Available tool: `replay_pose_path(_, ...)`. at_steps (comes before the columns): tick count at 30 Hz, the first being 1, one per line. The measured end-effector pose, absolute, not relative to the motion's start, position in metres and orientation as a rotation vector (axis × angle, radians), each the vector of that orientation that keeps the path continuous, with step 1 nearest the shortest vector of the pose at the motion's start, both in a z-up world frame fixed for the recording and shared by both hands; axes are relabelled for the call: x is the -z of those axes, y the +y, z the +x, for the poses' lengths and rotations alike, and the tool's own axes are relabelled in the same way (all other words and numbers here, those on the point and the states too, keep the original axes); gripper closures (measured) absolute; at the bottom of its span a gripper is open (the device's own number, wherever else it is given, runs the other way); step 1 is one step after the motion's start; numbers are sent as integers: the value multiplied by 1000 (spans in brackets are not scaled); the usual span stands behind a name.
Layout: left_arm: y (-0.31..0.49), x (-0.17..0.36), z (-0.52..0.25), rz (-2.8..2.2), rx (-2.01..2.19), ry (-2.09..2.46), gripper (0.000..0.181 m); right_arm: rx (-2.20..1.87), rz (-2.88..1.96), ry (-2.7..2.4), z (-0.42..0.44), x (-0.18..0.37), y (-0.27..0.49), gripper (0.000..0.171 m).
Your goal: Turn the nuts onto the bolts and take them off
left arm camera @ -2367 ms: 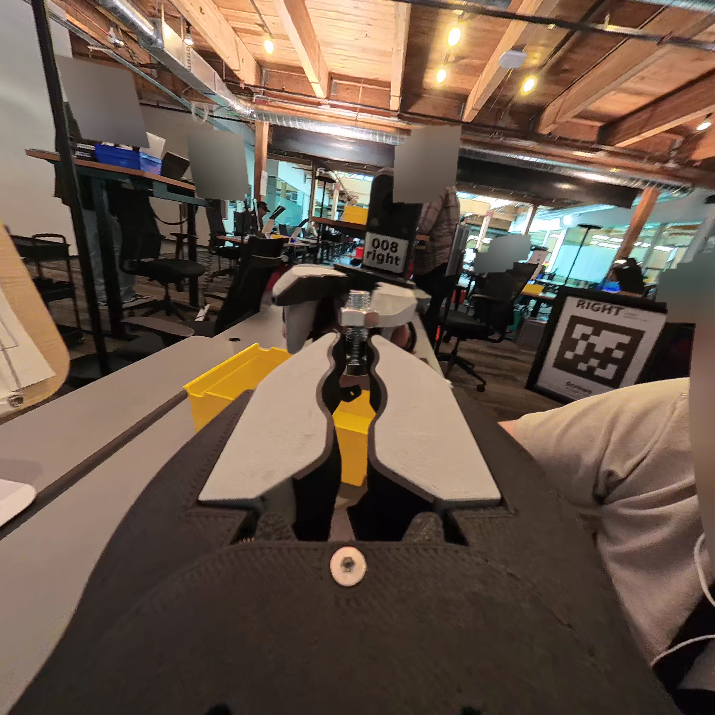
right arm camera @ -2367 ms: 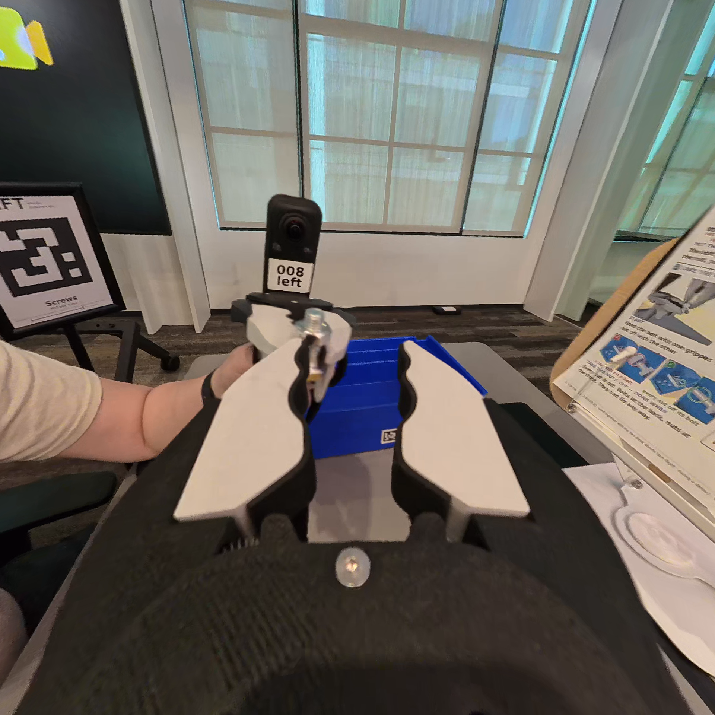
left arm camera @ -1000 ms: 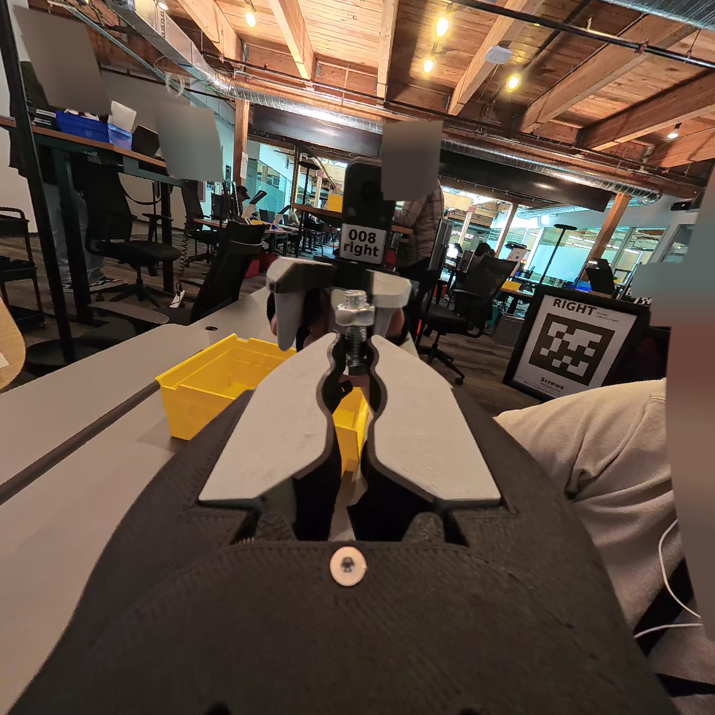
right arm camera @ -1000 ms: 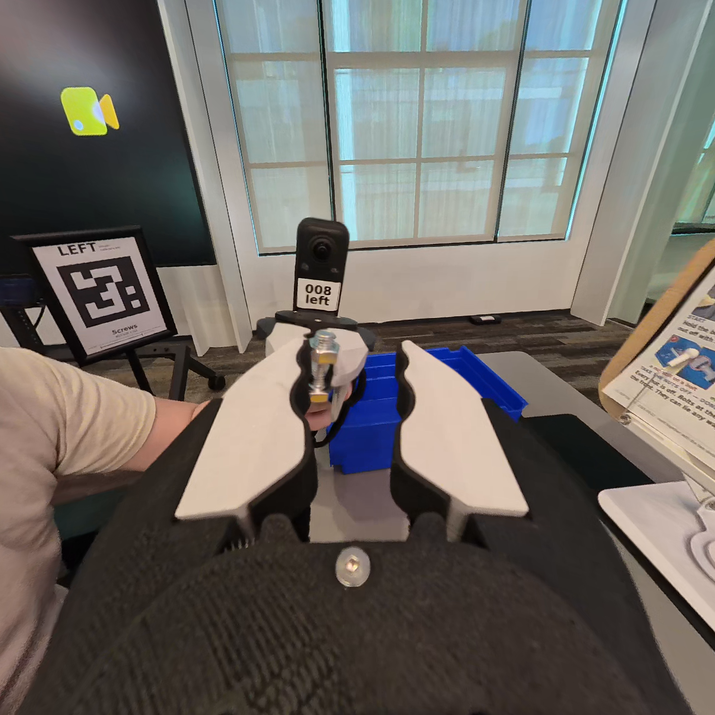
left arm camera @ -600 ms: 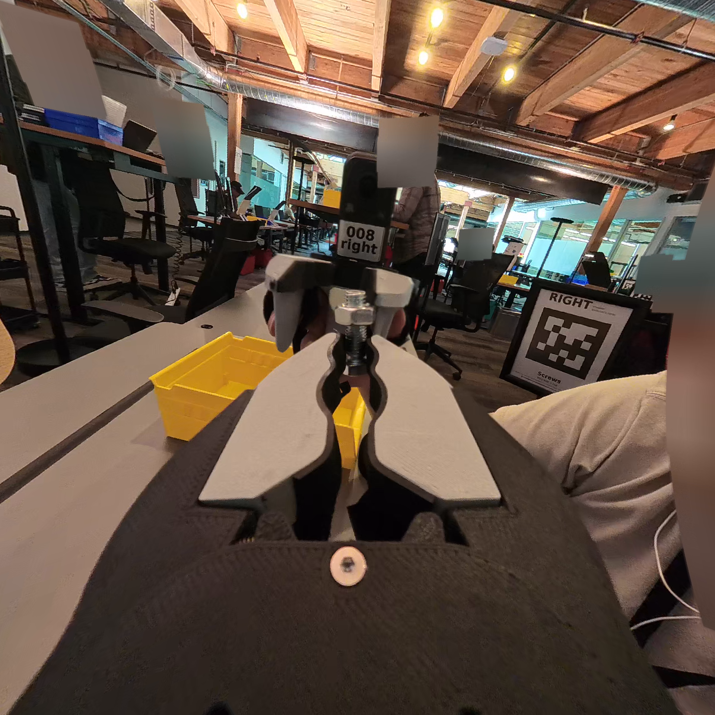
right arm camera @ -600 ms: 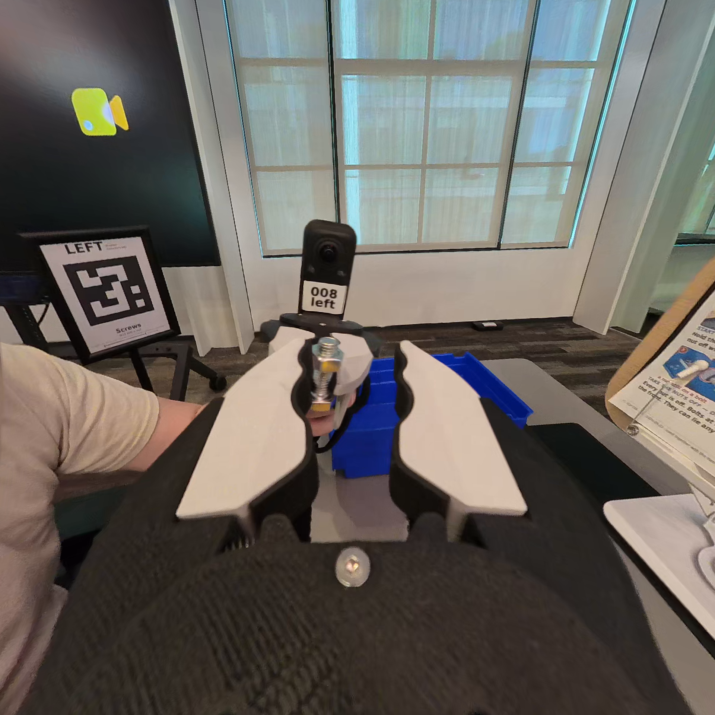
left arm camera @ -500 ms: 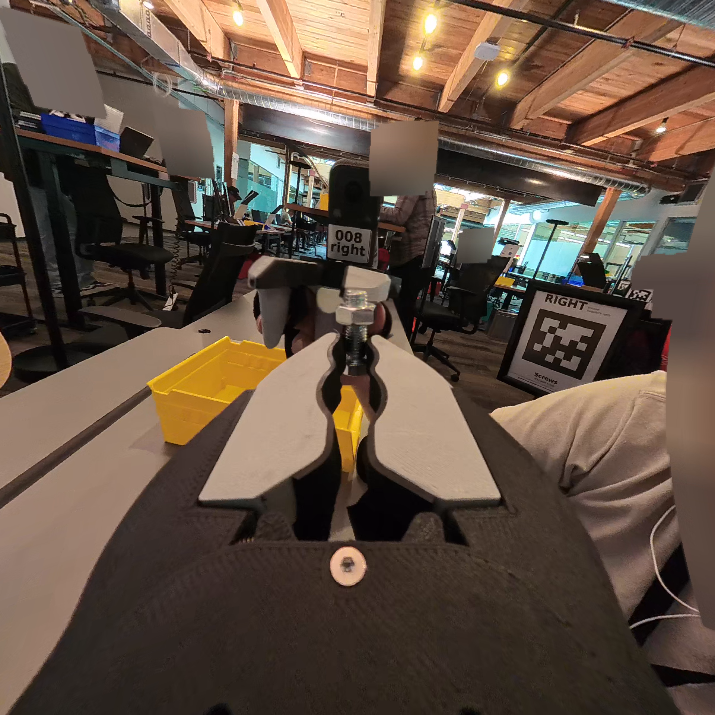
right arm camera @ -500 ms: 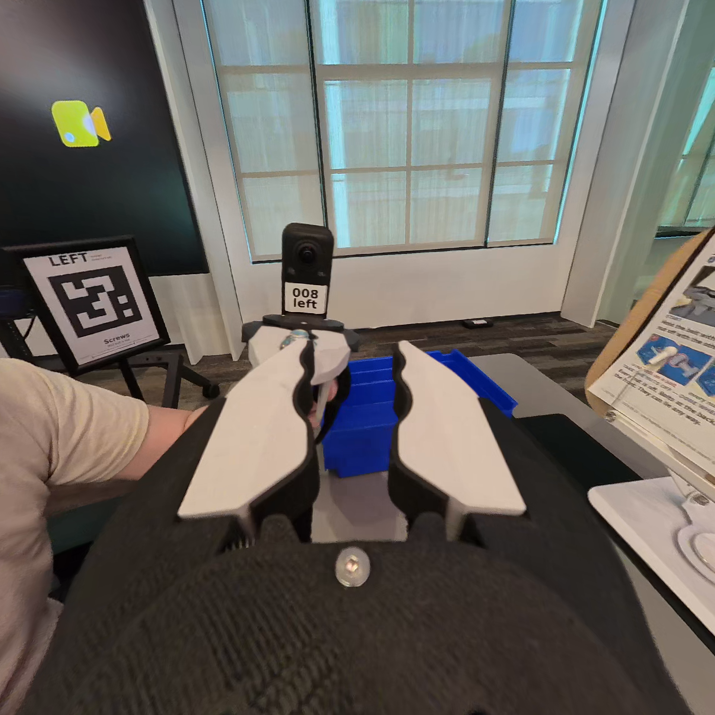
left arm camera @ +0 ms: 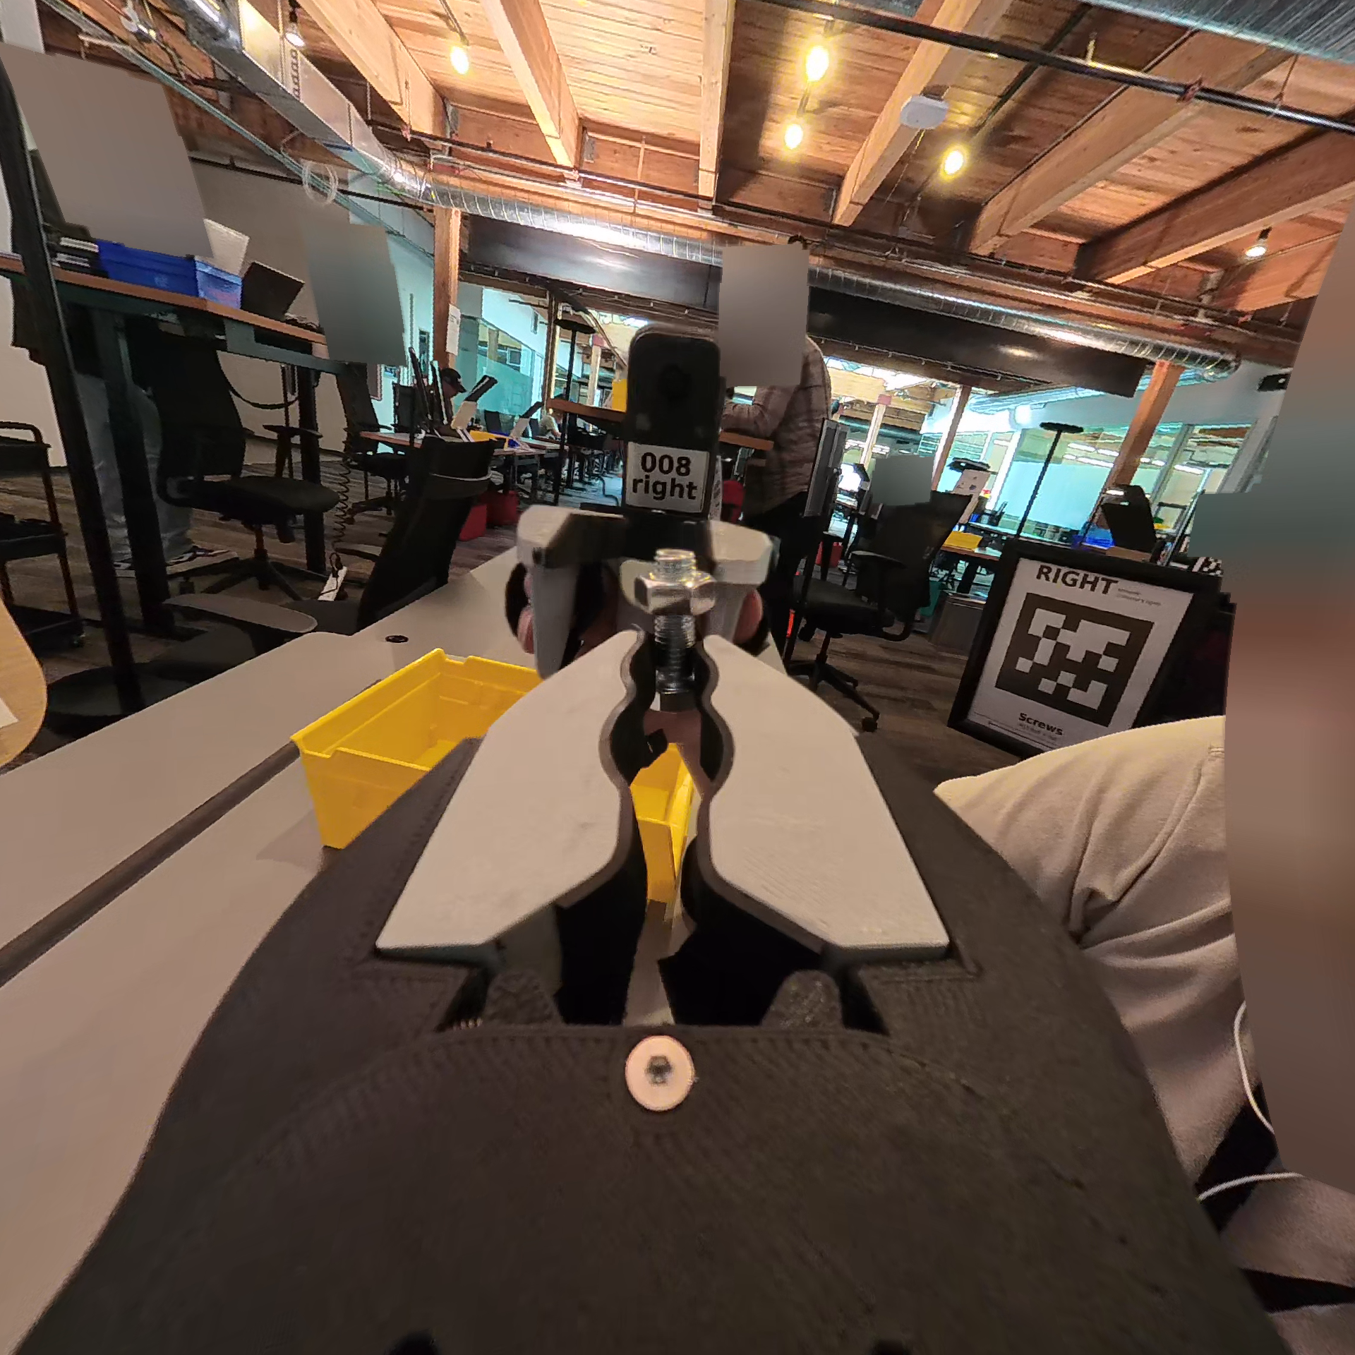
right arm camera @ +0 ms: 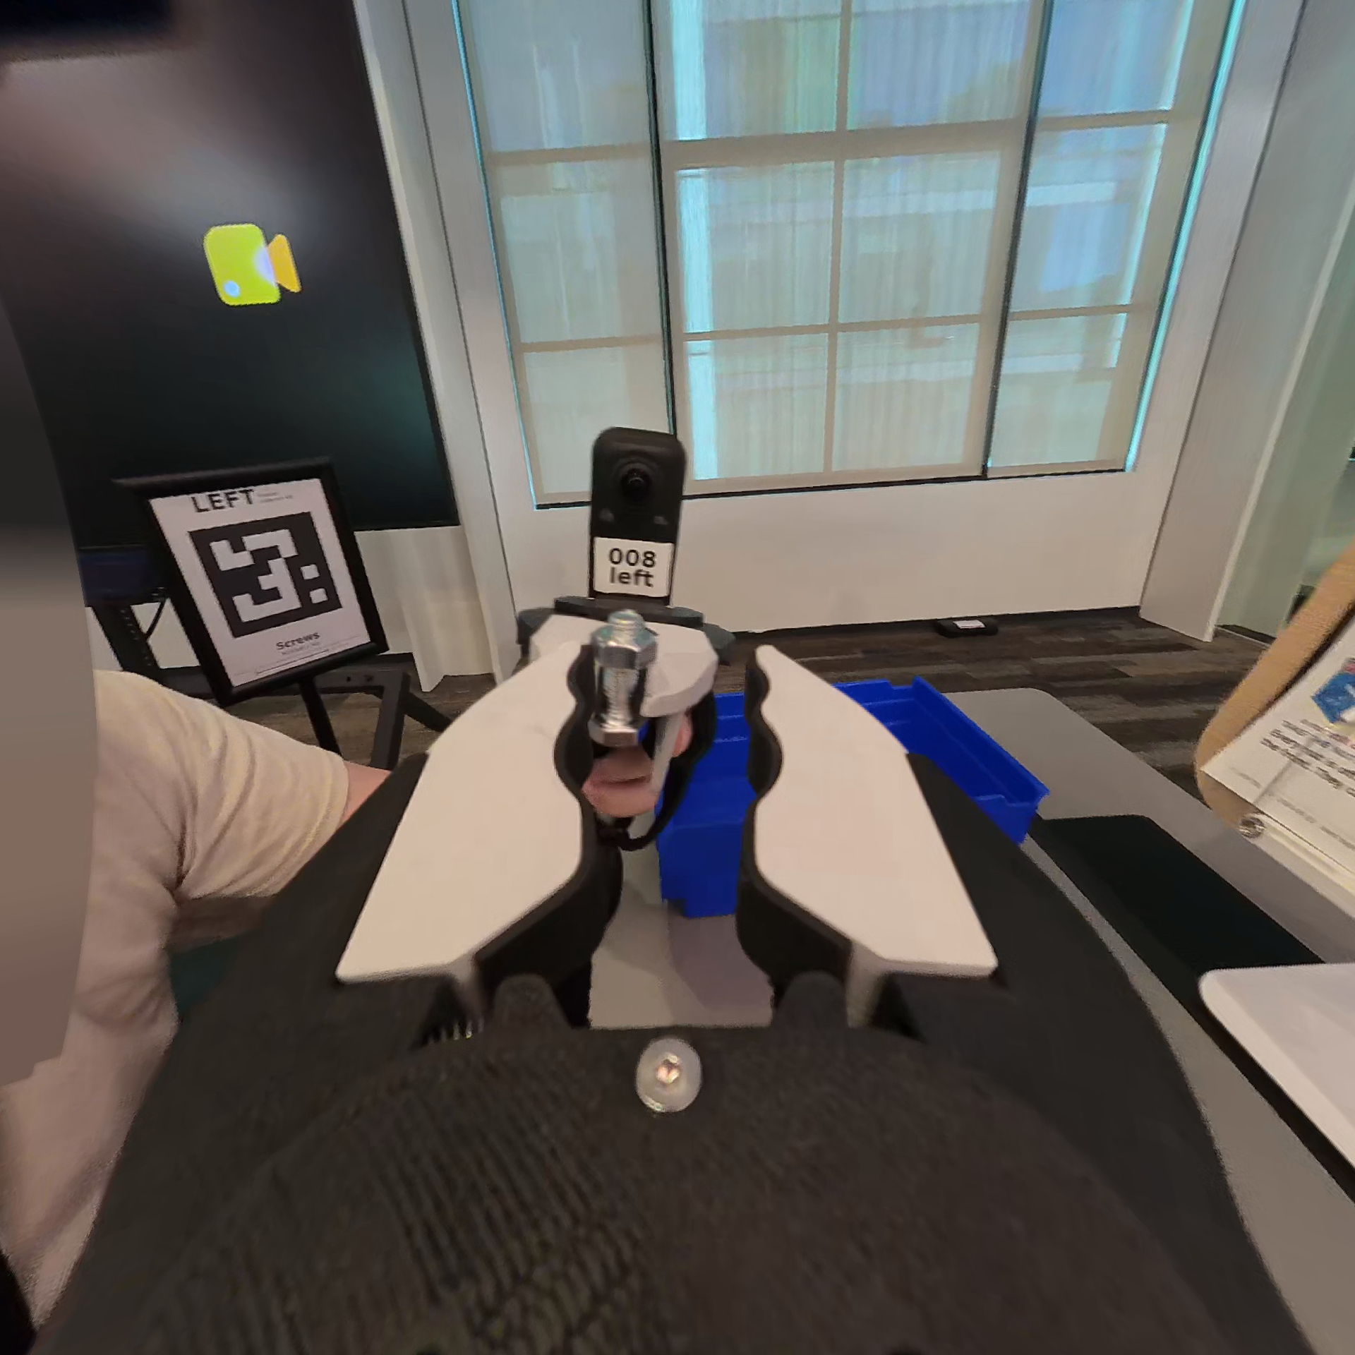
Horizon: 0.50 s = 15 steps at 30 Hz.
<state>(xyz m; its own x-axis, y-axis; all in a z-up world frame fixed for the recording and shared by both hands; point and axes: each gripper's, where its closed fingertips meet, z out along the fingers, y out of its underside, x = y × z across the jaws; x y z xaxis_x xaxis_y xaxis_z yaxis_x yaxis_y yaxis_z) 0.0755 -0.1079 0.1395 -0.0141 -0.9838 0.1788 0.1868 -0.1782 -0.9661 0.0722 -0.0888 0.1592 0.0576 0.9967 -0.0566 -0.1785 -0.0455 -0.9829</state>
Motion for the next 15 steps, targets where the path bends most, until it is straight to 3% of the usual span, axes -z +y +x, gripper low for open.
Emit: replay_pose_path(15, -114, -140, 78, -1192, 1429, 1000, 172, -1359, -1097, -1024, 67, -163, -101, 132)
